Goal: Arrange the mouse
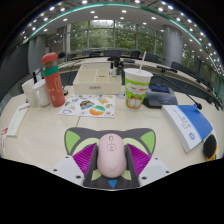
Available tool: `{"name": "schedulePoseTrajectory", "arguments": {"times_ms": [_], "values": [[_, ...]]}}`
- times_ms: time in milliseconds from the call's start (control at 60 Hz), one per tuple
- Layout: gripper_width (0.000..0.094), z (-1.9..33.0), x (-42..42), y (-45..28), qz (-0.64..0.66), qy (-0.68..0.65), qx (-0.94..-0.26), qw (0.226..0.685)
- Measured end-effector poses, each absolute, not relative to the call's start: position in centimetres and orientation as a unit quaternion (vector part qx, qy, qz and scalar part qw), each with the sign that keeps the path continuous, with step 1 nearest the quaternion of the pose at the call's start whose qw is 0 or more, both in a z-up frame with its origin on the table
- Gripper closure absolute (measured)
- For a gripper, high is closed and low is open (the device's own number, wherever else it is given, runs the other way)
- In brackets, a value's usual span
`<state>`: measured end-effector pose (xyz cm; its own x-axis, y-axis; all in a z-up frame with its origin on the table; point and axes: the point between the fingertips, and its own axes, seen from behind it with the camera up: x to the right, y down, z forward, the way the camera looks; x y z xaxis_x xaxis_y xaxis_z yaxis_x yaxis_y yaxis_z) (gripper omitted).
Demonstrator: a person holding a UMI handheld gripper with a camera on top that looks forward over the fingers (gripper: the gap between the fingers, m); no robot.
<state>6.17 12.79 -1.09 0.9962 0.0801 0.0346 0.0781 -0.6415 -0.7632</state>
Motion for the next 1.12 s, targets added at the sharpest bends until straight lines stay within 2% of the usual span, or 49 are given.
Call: {"name": "schedulePoseTrajectory", "arguments": {"times_ms": [67, 83, 117, 183, 333, 467, 583, 867, 1117], "values": [[0.0093, -1.0, 5.5, 12.1, 0.009, -0.058, -0.908, 0.414], [0.0071, -0.9, 5.3, 11.9, 0.011, -0.061, -0.909, 0.412], [0.0106, -0.3, 5.1, 11.4, 0.012, -0.064, -0.91, 0.411], [0.0072, 1.4, 4.9, 10.1, 0.007, -0.067, -0.906, 0.417], [0.0081, 7.4, 4.2, 5.1, 0.0, -0.068, -0.895, 0.442], [0.0079, 12.8, 3.4, -1.8, -0.006, -0.056, -0.883, 0.467], [0.0081, 16.2, 3.0, -8.9, -0.02, -0.046, -0.874, 0.483], [0.008, 19.1, 1.9, -23.7, -0.025, -0.029, -0.882, 0.469], [0.008, 20.8, 1.8, -27.3, -0.036, -0.038, -0.875, 0.482]]}}
